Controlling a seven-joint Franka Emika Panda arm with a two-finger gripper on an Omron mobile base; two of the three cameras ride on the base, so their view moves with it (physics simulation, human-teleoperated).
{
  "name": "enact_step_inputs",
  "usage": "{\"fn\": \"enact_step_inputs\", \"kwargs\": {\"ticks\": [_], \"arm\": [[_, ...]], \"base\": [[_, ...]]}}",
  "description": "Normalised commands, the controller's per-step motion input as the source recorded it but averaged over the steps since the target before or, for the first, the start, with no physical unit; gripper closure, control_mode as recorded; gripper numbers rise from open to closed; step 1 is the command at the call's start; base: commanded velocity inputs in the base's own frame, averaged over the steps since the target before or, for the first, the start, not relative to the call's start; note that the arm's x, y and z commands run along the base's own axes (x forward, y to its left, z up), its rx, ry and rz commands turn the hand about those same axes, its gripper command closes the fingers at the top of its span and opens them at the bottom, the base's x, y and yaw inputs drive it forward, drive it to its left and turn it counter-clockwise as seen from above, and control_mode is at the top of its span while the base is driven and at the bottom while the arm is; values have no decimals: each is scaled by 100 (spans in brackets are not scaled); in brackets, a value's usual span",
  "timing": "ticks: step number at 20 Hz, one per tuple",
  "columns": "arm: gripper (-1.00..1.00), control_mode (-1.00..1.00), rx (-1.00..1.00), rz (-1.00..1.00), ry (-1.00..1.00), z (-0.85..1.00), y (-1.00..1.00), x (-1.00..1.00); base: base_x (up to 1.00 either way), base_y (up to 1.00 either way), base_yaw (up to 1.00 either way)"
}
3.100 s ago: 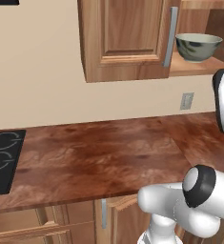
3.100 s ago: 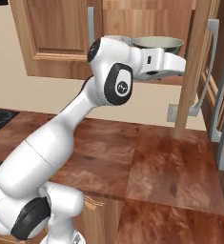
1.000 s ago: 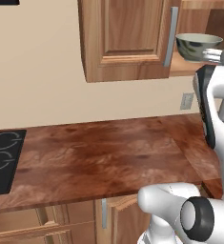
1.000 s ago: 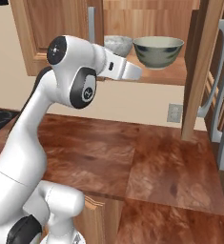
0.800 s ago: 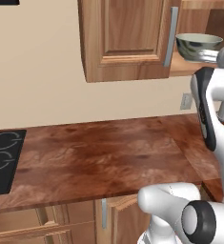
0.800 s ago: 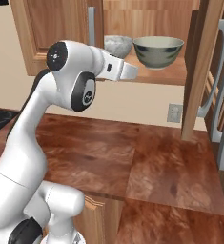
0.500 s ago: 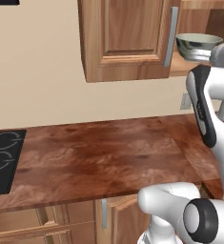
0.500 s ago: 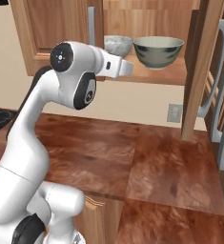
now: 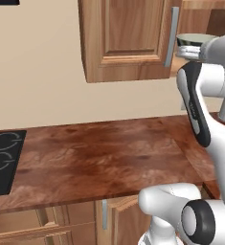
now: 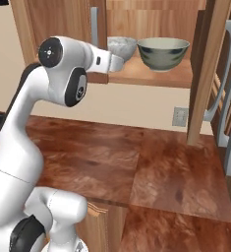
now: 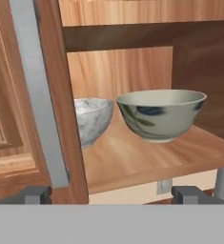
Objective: Move the bowls from the cabinet to the plates on the dining table.
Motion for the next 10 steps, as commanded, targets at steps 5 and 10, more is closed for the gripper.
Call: {"fn": "enact_step_inputs", "kwargs": {"ticks": [5,10], "arm": [[-100,-100,0,0,0,4,35,0],[-100,-100,0,0,0,0,19,0]], "base": [[0,0,0],[0,0,0]]}}
